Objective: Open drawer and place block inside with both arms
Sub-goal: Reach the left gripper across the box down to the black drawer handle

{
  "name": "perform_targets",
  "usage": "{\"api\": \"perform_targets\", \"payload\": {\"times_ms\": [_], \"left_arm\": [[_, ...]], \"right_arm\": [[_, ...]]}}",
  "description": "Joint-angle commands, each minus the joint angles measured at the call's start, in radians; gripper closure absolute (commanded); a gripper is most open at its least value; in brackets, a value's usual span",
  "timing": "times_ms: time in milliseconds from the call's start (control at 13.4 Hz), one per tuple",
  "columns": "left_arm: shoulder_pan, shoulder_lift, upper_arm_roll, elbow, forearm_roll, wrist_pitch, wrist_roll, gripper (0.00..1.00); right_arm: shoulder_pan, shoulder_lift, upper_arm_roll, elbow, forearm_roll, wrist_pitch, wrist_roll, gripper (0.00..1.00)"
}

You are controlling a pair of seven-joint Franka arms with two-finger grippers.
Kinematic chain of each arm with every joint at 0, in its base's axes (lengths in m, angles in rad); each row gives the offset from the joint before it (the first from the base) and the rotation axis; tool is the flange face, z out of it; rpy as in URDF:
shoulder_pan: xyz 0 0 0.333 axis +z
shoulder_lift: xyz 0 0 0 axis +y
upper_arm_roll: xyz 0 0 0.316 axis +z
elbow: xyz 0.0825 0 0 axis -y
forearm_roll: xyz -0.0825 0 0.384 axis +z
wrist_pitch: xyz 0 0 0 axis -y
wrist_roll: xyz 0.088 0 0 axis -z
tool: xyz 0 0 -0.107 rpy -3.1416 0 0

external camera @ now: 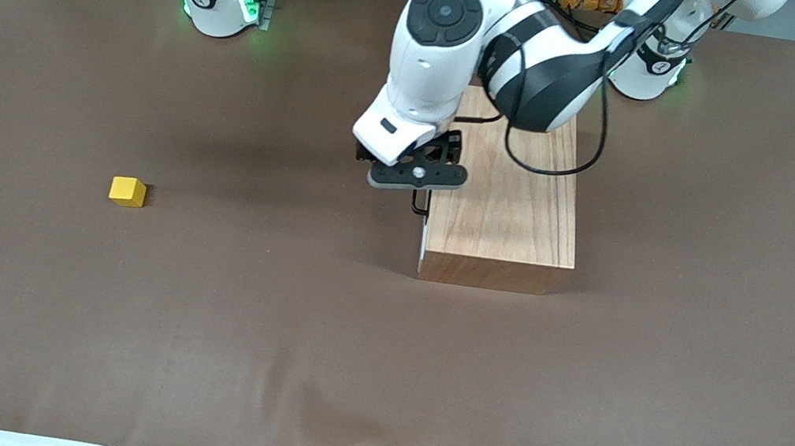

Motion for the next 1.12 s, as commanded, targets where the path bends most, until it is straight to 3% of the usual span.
{"api": "perform_targets", "payload": {"times_ms": [0, 224, 1044], "left_arm": [[-0.106, 0.056, 0.087, 0.060, 0.018, 0.010, -0.032, 0.00], [-0.222, 0.091, 0.218, 0.048, 0.018, -0.057, -0.061, 0.00], [-0.249, 0.177, 0.221, 0.034, 0.044, -0.098, -0.062, 0.00]], "right_arm": [[-0.017, -0.005, 0.010, 0.004, 0.010, -0.010, -0.016, 0.00], [-0.019, -0.005, 0.010, 0.004, 0.010, -0.013, -0.016, 0.00], [-0.019, -0.005, 0.011, 0.004, 0.010, -0.013, -0.016, 0.00]]}}
